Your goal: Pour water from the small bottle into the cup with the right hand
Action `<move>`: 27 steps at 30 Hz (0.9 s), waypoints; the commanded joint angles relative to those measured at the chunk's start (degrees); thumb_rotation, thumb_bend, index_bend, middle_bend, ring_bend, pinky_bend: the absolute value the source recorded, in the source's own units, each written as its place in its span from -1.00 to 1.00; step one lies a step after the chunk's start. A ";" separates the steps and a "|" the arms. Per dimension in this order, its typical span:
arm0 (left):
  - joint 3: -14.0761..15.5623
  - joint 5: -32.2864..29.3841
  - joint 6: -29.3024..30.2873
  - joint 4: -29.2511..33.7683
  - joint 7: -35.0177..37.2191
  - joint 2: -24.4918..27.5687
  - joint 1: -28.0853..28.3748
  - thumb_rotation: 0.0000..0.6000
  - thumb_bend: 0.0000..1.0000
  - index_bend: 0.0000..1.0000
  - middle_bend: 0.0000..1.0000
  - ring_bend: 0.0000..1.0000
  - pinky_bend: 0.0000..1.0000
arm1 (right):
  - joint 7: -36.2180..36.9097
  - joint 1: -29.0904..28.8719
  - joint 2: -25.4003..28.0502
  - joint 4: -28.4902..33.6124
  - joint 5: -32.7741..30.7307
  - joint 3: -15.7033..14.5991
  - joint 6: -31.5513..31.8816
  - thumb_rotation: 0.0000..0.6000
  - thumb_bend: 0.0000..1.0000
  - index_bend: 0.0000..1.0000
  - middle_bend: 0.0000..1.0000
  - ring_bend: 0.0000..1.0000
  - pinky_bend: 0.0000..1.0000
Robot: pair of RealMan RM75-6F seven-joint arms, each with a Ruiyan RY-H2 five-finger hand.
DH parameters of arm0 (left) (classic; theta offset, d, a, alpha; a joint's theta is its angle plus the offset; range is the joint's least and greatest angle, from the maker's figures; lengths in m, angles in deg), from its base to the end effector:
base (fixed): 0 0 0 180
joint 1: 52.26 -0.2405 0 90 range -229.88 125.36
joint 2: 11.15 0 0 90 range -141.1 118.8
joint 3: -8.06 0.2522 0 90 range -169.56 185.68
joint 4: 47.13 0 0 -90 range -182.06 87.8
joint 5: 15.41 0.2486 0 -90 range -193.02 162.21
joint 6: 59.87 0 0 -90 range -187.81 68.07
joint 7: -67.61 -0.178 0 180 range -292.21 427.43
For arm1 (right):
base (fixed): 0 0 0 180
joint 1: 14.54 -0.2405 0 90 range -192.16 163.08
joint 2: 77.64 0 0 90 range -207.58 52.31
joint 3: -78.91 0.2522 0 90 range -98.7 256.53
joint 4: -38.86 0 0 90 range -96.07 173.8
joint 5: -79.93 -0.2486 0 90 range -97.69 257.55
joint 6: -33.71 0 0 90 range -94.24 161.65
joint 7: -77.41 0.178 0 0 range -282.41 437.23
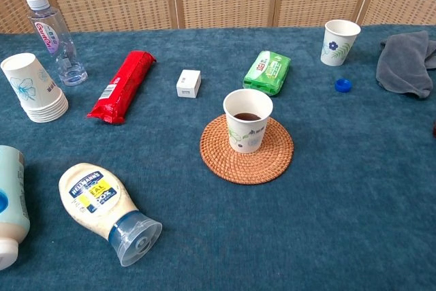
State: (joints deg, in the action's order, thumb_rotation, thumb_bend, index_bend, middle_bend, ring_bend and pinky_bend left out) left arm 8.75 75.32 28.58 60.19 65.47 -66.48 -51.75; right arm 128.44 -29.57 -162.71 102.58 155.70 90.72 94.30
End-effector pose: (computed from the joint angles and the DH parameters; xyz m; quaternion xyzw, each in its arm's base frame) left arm -0.2805 0.1775 0.1397 -0.5900 -0.4143 -0.4017 0.5647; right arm -0.3860 -0.3163 0.0312 0.3490 -0.6655 0.5210 0.4047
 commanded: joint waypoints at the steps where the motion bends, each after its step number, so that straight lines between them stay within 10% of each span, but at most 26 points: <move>1: -0.06 -0.21 -0.24 -0.03 -0.14 -0.09 0.12 1.00 -0.71 -1.00 -1.00 -1.00 -1.00 | 2.34 -0.50 -1.26 -1.59 0.41 0.05 -0.18 1.00 -1.00 -1.00 -1.00 -1.00 -1.00; 27: -0.25 -0.90 -1.18 0.24 -1.93 -0.99 0.73 1.00 -0.71 -1.00 -1.00 -1.00 -1.00 | 10.99 -0.98 -9.63 -14.54 2.55 -0.24 4.51 1.00 -1.00 -0.99 -0.82 -1.00 -0.82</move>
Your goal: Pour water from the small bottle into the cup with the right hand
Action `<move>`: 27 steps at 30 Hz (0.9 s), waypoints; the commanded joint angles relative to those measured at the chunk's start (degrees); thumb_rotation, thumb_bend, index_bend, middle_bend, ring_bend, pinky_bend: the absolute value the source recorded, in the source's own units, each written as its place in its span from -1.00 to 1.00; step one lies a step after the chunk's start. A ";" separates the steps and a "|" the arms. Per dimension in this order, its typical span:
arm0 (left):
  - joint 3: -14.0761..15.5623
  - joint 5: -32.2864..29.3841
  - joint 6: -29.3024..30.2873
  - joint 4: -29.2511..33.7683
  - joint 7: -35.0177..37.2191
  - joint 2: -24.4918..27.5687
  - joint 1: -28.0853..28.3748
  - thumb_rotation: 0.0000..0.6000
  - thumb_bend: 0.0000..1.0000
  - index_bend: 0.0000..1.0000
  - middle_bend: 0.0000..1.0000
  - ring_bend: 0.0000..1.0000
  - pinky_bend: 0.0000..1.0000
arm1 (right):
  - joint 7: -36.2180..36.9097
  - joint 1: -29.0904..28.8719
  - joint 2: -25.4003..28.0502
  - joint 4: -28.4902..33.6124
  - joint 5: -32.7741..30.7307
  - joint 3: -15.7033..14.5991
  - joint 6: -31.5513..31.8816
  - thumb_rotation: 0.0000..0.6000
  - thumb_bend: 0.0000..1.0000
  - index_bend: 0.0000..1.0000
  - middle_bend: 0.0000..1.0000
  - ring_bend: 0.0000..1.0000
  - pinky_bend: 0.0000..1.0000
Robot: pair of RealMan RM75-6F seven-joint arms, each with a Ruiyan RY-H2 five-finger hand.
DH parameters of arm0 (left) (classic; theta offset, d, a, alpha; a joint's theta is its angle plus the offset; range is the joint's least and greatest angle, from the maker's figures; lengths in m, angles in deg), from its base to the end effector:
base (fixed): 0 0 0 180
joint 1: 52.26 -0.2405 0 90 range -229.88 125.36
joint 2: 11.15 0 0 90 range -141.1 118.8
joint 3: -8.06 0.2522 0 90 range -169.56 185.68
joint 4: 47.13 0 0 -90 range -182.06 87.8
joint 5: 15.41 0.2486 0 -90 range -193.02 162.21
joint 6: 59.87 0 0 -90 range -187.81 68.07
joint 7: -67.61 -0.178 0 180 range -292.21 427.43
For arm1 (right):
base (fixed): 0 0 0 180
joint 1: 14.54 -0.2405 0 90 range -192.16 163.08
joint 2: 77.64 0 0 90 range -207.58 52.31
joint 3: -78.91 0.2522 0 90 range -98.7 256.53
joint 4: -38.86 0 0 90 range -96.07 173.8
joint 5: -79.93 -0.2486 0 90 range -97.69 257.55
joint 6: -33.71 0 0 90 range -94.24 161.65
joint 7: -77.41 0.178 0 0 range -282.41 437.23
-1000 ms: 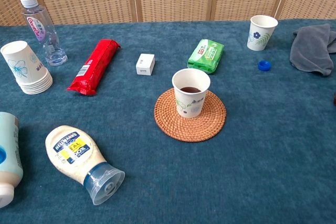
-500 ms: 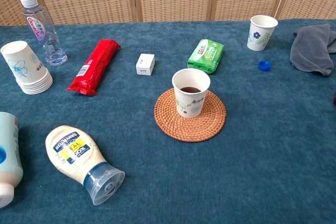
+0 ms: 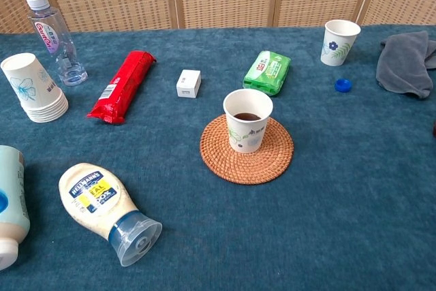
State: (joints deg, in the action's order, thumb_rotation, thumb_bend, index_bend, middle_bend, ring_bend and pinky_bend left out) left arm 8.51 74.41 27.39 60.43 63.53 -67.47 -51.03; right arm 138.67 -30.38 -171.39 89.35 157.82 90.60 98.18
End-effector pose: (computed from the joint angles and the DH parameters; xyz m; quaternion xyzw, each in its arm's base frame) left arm -0.2787 0.1819 0.1324 -0.5950 -0.4145 -0.3941 0.5647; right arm -0.3989 -0.3214 0.0162 0.3128 -0.6560 0.5670 0.3878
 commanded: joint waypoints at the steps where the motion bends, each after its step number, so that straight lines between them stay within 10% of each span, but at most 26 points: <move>1: 0.01 0.02 0.00 0.00 0.03 0.00 0.01 1.00 -0.71 -1.00 -1.00 -1.00 -1.00 | 0.93 -0.20 -1.30 -1.81 0.49 -0.06 0.95 1.00 -1.00 -0.99 -0.75 -1.00 -0.79; 13: 0.01 0.15 0.12 -0.19 0.49 0.03 0.05 1.00 -0.71 -1.00 -1.00 -1.00 -1.00 | 1.83 -0.68 -4.39 -5.88 0.31 0.44 2.42 1.00 -0.92 -0.75 -0.21 -0.80 -0.23; 27: -0.13 0.24 0.66 -0.48 0.34 -0.28 -0.05 1.00 -0.71 -1.00 -1.00 -1.00 -1.00 | 2.81 -0.93 -6.77 -8.44 -0.42 1.36 3.42 1.00 -0.25 -0.30 0.10 -0.52 0.10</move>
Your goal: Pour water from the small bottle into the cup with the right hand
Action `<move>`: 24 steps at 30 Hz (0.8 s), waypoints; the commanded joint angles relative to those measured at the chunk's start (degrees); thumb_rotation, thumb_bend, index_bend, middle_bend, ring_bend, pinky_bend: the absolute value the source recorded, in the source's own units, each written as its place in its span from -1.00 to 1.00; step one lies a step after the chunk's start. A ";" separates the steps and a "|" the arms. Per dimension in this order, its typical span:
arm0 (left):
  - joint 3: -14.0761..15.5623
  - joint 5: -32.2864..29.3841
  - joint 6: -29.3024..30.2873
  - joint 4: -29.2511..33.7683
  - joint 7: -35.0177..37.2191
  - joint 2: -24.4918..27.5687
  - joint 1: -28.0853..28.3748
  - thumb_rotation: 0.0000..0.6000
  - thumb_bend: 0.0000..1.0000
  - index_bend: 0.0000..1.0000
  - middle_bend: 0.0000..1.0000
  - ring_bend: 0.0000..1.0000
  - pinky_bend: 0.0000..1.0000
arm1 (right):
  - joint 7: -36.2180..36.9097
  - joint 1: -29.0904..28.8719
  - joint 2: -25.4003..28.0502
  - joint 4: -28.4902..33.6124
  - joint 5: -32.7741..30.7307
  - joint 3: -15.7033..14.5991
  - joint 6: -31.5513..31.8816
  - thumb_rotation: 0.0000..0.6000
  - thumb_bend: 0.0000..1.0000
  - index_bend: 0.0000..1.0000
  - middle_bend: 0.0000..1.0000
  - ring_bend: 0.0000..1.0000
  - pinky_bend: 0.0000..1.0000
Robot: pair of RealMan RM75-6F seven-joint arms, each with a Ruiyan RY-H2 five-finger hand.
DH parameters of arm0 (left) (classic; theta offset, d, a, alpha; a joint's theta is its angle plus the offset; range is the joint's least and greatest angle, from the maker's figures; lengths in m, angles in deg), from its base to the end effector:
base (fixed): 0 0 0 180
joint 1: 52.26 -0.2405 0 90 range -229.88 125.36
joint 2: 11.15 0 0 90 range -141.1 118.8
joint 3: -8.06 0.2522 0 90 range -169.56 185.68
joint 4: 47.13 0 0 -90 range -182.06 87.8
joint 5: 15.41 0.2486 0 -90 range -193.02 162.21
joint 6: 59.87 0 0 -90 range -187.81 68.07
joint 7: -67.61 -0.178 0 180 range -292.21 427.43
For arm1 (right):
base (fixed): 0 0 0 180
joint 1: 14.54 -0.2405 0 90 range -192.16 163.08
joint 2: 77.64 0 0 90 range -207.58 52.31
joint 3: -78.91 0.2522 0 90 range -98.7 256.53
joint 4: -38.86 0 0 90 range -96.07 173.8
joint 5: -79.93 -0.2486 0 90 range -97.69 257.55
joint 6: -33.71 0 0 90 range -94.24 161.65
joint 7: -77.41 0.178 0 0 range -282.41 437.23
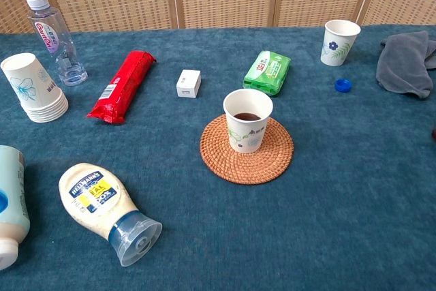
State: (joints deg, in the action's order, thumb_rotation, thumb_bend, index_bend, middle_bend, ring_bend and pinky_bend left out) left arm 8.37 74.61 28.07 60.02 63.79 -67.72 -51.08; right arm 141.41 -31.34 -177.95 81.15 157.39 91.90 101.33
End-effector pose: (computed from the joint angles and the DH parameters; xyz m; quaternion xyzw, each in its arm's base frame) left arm -0.2787 0.1823 0.1339 -0.5925 -0.4105 -0.3992 0.5666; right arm -0.3983 -0.3276 0.0060 0.2915 -0.6357 0.5984 0.3909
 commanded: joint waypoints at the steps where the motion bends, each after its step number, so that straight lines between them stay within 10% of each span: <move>1: 0.05 0.08 -0.13 -0.06 0.13 -0.01 0.04 1.00 -0.71 -1.00 -1.00 -1.00 -1.00 | 0.06 0.05 -0.34 -0.35 -0.01 0.11 0.46 1.00 -0.20 -0.29 0.10 -0.51 0.10; 24: 0.39 0.88 -0.39 -0.16 1.11 0.17 0.28 1.00 -0.71 -1.00 -1.00 -1.00 -1.00 | -11.16 0.91 -2.75 0.96 4.13 -1.99 10.32 1.00 0.25 -0.11 0.30 -0.28 0.56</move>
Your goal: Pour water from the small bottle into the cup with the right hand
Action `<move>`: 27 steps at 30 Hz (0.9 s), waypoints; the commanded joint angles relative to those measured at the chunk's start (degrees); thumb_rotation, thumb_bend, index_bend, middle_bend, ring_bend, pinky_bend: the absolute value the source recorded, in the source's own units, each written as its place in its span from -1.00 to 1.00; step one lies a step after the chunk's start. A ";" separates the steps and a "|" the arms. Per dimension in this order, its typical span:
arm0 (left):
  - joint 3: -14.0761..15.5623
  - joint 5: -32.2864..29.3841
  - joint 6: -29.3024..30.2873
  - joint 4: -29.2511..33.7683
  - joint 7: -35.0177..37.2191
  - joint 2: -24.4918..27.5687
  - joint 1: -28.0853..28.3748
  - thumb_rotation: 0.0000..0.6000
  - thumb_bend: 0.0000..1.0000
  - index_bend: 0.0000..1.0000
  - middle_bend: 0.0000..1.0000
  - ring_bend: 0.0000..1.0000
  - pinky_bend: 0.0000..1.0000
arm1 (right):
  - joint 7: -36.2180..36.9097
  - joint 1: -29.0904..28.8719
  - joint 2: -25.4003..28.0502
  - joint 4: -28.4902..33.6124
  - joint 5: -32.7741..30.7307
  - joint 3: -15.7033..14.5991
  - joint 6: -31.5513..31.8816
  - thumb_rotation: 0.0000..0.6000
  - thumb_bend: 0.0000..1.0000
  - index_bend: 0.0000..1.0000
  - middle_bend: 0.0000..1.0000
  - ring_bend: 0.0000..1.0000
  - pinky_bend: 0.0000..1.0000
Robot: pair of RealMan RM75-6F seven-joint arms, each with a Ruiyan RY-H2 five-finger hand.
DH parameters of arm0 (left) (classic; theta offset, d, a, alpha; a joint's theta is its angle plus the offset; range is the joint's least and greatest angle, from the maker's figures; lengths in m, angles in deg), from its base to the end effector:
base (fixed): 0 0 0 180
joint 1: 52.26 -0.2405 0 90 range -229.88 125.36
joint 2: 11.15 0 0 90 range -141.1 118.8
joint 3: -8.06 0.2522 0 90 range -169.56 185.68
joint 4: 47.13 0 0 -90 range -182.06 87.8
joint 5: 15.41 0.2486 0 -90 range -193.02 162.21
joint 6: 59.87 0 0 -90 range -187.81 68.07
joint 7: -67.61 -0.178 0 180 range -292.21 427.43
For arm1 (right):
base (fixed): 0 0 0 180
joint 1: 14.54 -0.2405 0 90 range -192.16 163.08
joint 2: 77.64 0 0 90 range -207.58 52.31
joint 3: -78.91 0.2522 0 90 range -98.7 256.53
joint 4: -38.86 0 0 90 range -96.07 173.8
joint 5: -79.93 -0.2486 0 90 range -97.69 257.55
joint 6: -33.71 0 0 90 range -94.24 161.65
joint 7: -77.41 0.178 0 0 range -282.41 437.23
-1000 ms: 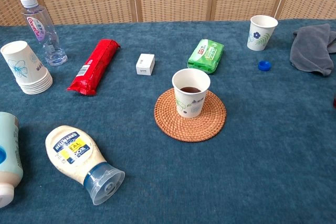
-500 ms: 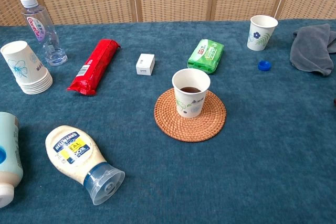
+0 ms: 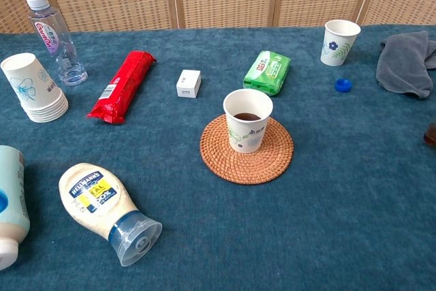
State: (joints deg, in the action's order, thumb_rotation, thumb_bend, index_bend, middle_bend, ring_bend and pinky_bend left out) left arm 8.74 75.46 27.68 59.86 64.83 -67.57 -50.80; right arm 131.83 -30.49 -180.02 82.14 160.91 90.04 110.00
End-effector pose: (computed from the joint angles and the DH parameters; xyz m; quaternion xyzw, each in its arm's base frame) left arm -0.2773 0.1820 0.1319 -0.5972 -0.4135 -0.4032 0.5566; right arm -0.3680 -0.3155 -0.0029 0.3665 -0.5741 0.6065 0.4102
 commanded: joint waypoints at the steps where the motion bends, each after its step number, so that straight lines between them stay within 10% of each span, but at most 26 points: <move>1: 0.03 0.05 0.00 -0.02 0.15 0.04 0.01 1.00 -0.71 -1.00 -1.00 -1.00 -1.00 | -2.06 0.04 -0.93 -0.16 0.67 -0.01 2.21 1.00 0.25 -0.11 0.31 -0.28 0.57; 27: 0.59 1.40 0.16 -0.03 1.43 0.44 0.04 1.00 -0.71 -1.00 -1.00 -1.00 -1.00 | -17.52 -1.49 -2.08 0.78 5.56 -2.39 10.04 1.00 0.31 -0.10 0.33 0.12 0.78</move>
State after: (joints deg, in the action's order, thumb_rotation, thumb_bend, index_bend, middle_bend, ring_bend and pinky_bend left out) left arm 9.33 76.83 27.80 59.86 66.20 -67.16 -50.75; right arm 116.19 -31.62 -182.51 81.65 165.75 88.02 119.41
